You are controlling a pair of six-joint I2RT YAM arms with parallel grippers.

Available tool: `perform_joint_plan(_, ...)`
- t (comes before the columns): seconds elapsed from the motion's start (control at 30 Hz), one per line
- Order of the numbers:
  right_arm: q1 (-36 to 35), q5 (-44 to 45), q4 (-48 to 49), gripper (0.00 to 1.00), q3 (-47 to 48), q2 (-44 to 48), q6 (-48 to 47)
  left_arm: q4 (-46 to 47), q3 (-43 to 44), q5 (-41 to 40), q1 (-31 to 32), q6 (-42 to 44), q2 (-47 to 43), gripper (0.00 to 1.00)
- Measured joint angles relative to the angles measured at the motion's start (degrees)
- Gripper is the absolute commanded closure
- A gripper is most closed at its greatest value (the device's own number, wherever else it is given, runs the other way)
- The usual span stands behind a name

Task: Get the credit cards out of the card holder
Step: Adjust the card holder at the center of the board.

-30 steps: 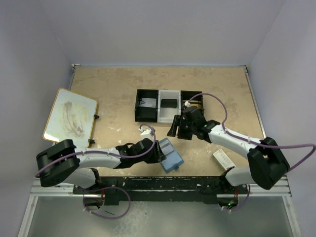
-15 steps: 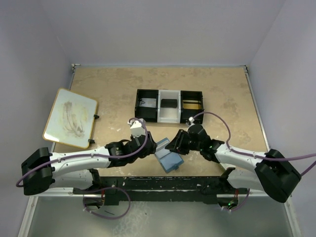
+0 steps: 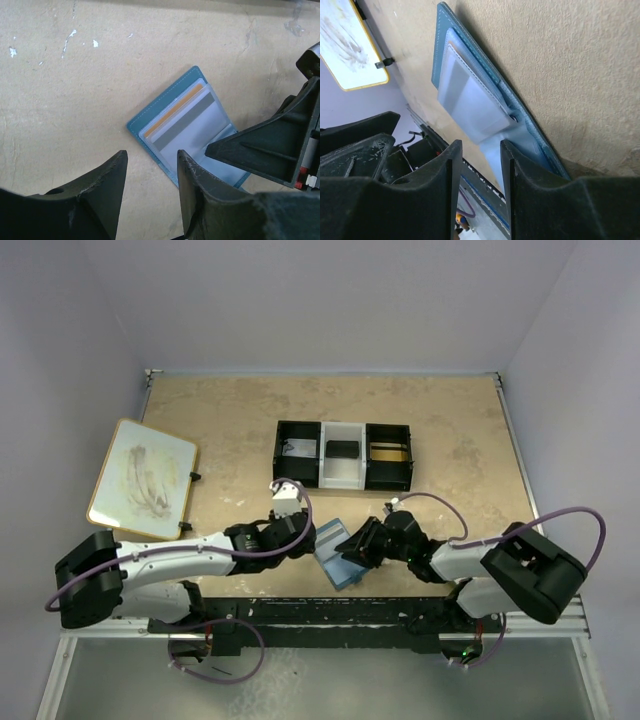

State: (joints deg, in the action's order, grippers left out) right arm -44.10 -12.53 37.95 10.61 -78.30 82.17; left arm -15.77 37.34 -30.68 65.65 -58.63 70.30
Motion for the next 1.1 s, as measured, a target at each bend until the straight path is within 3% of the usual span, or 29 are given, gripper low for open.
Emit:
perform_joint_plan(0.57, 0.1, 4.0, 1.6, 0.63, -1.1, 0.7, 3.4, 5.4, 8.9, 15.6, -7.5, 13.6, 17.1, 0.64)
perform_joint_plan(0.63, 0.3, 3.9, 2.8, 0.65, -0.5, -1.0, 3.4, 5.4, 9.0, 16.9, -7.8, 14.4, 18.2, 0.66)
perform_joint_plan(0.73, 0.8, 3.5, 5.1, 0.81, 0.1, -3.5, 3.2, 5.5, 8.7, 18.6, -7.8, 14.8, 18.5, 0.71)
perform_joint_plan(0.97, 3.4, -0.2, 8.8, 0.89, 0.6, -7.9, 1.2, 7.7, 5.8, 19.9, -7.8, 14.1, 17.2, 0.76)
perform_joint_plan(1.1, 3.9, -1.0, 7.4, 0.77, 2.1, -8.3, -1.4, 8.1, 5.1, 20.3, -7.8, 13.3, 16.7, 0.78)
